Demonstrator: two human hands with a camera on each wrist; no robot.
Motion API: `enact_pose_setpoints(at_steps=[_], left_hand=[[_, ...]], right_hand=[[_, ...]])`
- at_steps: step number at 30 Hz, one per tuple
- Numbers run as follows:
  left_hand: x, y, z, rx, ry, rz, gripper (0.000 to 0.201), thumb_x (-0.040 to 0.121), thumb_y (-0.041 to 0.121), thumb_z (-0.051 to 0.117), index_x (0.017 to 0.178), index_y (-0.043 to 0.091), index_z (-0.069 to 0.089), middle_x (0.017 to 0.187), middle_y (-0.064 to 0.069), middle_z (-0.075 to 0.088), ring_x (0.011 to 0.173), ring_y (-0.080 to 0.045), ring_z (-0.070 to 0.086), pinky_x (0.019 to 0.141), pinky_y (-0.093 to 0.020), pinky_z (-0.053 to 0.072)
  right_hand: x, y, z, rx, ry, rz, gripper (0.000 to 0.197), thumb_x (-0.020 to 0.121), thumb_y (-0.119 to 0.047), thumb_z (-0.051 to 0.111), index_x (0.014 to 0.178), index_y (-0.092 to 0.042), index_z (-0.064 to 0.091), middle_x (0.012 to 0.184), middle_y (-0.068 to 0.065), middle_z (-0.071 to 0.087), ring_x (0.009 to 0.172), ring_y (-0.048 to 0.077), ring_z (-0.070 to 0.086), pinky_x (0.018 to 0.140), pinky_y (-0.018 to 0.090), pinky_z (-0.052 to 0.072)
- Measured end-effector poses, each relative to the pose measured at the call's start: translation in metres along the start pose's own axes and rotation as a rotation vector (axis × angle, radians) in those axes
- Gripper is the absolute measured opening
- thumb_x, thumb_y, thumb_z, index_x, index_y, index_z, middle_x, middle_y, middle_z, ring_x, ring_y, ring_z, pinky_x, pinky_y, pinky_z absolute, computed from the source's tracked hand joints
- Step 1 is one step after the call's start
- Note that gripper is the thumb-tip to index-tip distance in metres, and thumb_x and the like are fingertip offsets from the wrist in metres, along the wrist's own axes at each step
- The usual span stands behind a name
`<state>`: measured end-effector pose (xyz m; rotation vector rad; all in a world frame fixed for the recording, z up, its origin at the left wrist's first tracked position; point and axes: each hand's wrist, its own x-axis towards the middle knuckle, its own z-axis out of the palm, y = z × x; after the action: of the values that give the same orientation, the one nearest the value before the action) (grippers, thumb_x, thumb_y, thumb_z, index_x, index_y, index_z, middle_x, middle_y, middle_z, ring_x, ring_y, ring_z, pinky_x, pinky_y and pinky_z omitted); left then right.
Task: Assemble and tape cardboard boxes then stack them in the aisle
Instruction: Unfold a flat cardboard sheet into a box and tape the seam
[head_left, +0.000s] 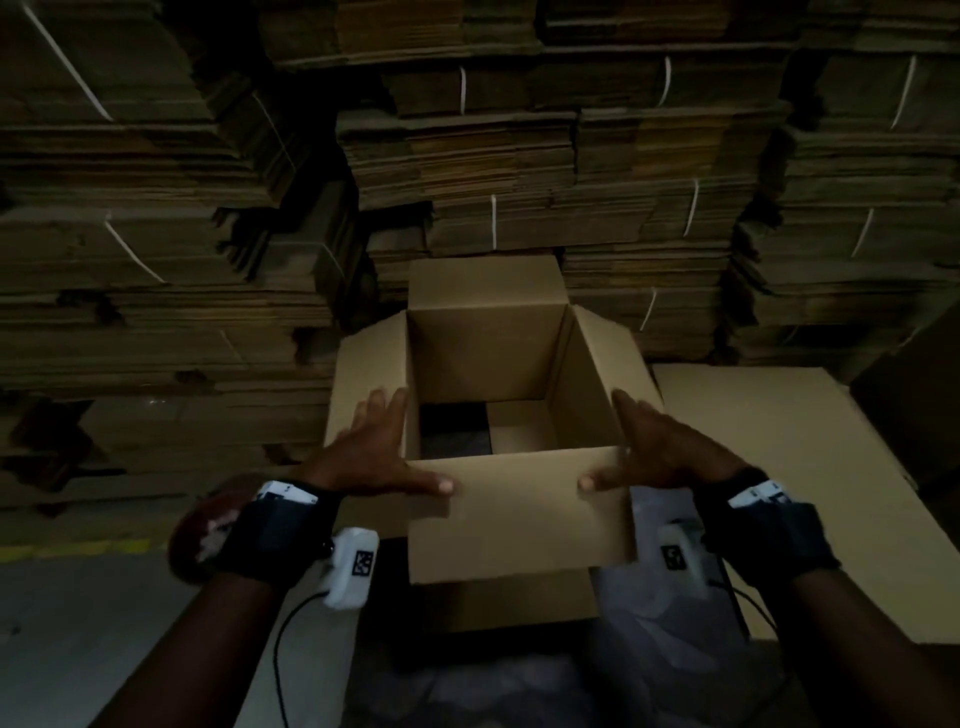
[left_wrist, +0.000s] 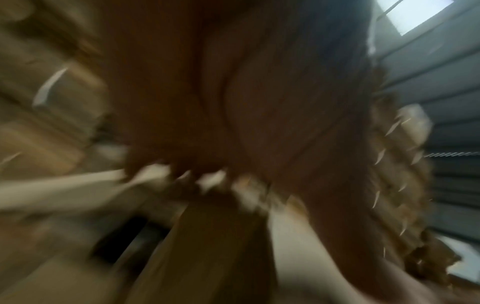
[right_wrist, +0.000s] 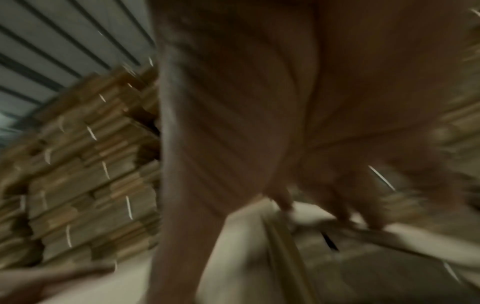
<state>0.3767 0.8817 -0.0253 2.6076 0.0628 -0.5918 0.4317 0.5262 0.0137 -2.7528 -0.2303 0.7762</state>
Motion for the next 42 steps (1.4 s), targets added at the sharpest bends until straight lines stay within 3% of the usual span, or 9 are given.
enact_pose_setpoints(at_steps=[5, 9, 14, 19, 22, 30, 34, 38, 42], left_hand=[[0.01, -0.01, 0.034, -0.253, 0.315, 0.162, 0.144, 0.051, 0.091, 0.068, 0.162, 0.024, 0.004, 0.169, -0.001, 0.006, 0.155, -0.016, 0.004, 0.125, -0.043, 0.017], [0.007, 0.005, 0.051, -0.255, 0.379, 0.164, 0.136, 0.058, 0.09, 0.061, 0.161, 0.021, 0.005, 0.169, -0.003, 0.009, 0.155, -0.016, 0.007, 0.124, -0.039, 0.018], [0.014, 0.028, 0.078, -0.217, 0.456, 0.106, 0.136, 0.058, 0.104, 0.037, 0.161, 0.023, 0.001, 0.17, -0.006, 0.005, 0.156, -0.023, 0.006, 0.124, -0.045, 0.022], [-0.002, 0.032, 0.084, -0.23, 0.486, 0.108, 0.126, 0.067, 0.099, 0.034, 0.161, 0.02, 0.004, 0.169, -0.004, -0.001, 0.156, -0.021, -0.002, 0.126, -0.045, 0.009], [-0.027, 0.014, 0.09, -0.237, 0.661, 0.058, 0.119, 0.071, 0.094, 0.034, 0.16, 0.016, 0.017, 0.169, -0.008, 0.006, 0.156, -0.024, 0.003, 0.125, -0.045, 0.005], [-0.07, -0.003, 0.144, -0.727, 0.765, -0.256, 0.124, 0.073, 0.083, 0.06, 0.16, 0.013, 0.005, 0.167, -0.012, 0.009, 0.152, -0.03, 0.016, 0.12, -0.053, 0.026], [-0.056, 0.022, 0.152, -0.77, 0.636, -0.196, 0.121, 0.066, 0.093, 0.054, 0.153, 0.014, 0.026, 0.154, -0.014, 0.036, 0.14, -0.031, 0.04, 0.112, -0.049, 0.04], [-0.041, 0.055, 0.12, -0.791, 0.549, 0.029, 0.09, 0.077, 0.08, 0.058, 0.148, 0.029, 0.036, 0.147, 0.006, 0.048, 0.132, -0.015, 0.049, 0.105, -0.021, 0.04], [-0.008, 0.056, 0.079, -0.757, 0.631, 0.08, 0.099, 0.075, 0.089, 0.052, 0.154, 0.034, 0.031, 0.155, 0.007, 0.041, 0.139, -0.016, 0.044, 0.113, -0.044, 0.04]], right_hand=[[0.003, 0.009, 0.019, 0.271, 0.237, -0.227, 0.103, 0.07, -0.039, 0.092, 0.153, -0.03, 0.031, 0.132, -0.017, 0.046, 0.117, 0.004, 0.048, 0.079, 0.008, 0.041], [0.008, 0.013, 0.007, 0.199, 0.165, -0.152, 0.102, 0.074, -0.039, 0.089, 0.154, -0.029, 0.027, 0.137, -0.001, 0.056, 0.114, 0.015, 0.055, 0.083, 0.028, 0.045], [0.004, -0.024, -0.009, -0.322, 0.193, 0.057, 0.098, 0.089, -0.051, 0.069, 0.16, -0.021, 0.01, 0.154, 0.015, 0.035, 0.139, 0.037, 0.038, 0.109, 0.058, 0.035], [-0.005, -0.1, 0.001, -0.246, 0.135, -0.355, 0.048, 0.1, -0.039, 0.059, 0.143, -0.021, 0.05, 0.136, 0.006, 0.06, 0.121, 0.029, 0.058, 0.092, 0.038, 0.048], [0.003, -0.13, 0.021, -0.2, 0.061, -0.485, 0.032, 0.098, -0.043, 0.059, 0.118, -0.019, 0.066, 0.113, 0.004, 0.07, 0.102, 0.024, 0.065, 0.085, 0.041, 0.053], [0.016, -0.131, 0.044, -0.081, 0.033, -0.594, 0.012, 0.098, -0.039, 0.063, 0.093, -0.028, 0.065, 0.088, -0.014, 0.065, 0.081, 0.003, 0.061, 0.07, 0.032, 0.049], [0.005, -0.119, 0.017, 0.042, 0.068, -0.658, 0.006, 0.098, -0.028, 0.066, 0.099, -0.027, 0.072, 0.093, -0.018, 0.069, 0.083, -0.012, 0.061, 0.07, 0.016, 0.048], [-0.019, -0.101, -0.019, 0.181, 0.094, -0.697, 0.018, 0.1, -0.016, 0.064, 0.114, -0.014, 0.075, 0.1, -0.008, 0.076, 0.085, -0.003, 0.068, 0.071, 0.019, 0.053], [-0.046, -0.069, -0.048, 0.305, 0.042, -0.697, 0.016, 0.102, -0.007, 0.058, 0.105, -0.01, 0.074, 0.071, -0.022, 0.07, 0.064, -0.006, 0.062, 0.06, 0.012, 0.043]])
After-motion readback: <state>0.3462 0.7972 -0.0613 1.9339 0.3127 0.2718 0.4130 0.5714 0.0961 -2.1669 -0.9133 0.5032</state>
